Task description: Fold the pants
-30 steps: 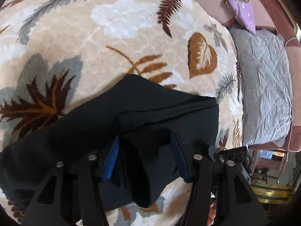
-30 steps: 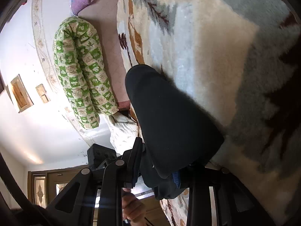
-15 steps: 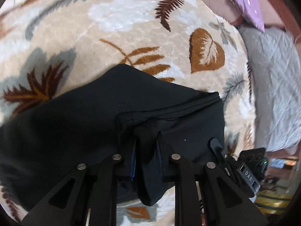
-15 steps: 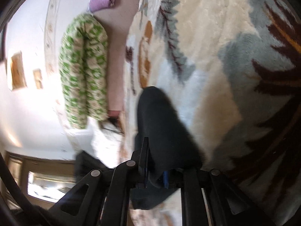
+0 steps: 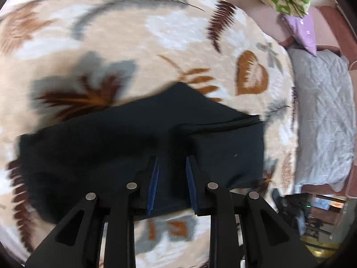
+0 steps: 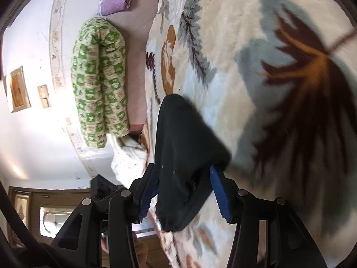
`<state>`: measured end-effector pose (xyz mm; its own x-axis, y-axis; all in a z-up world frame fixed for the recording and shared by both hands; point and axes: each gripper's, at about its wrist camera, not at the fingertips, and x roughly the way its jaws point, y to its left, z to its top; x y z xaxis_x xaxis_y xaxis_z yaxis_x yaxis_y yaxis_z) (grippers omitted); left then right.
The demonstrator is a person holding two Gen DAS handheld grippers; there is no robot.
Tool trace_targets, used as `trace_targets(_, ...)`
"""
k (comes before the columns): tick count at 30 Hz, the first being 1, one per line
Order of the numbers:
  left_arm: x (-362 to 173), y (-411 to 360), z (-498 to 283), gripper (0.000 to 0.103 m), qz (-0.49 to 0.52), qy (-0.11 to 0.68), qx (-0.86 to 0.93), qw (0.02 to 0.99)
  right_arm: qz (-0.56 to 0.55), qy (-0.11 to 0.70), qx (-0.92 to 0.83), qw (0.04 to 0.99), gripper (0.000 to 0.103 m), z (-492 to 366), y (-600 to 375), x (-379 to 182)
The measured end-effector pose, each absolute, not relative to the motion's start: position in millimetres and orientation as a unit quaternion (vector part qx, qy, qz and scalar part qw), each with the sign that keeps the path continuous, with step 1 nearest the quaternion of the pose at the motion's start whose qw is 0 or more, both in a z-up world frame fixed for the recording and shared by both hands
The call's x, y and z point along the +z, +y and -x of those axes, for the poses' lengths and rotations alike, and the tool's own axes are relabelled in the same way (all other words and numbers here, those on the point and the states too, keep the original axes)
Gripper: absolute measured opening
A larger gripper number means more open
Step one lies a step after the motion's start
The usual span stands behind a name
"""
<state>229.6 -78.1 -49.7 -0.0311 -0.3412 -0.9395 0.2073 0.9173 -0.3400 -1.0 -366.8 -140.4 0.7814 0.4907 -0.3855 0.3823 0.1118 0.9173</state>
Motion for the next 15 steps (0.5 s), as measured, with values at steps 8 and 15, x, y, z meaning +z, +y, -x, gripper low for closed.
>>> trace_targets(8, -24, 29, -209, 0.023, 0.087, 0.667, -0.148, 0.725, -0.516, 0.405, 0.102, 0.748, 0.059, -18, -302, -95)
trace_targets(15, -37, 106, -202, 0.023, 0.175, 0.663, -0.143, 0.713, -0.229, 0.455, 0.157, 0.846, 0.059, -50, -198, -49)
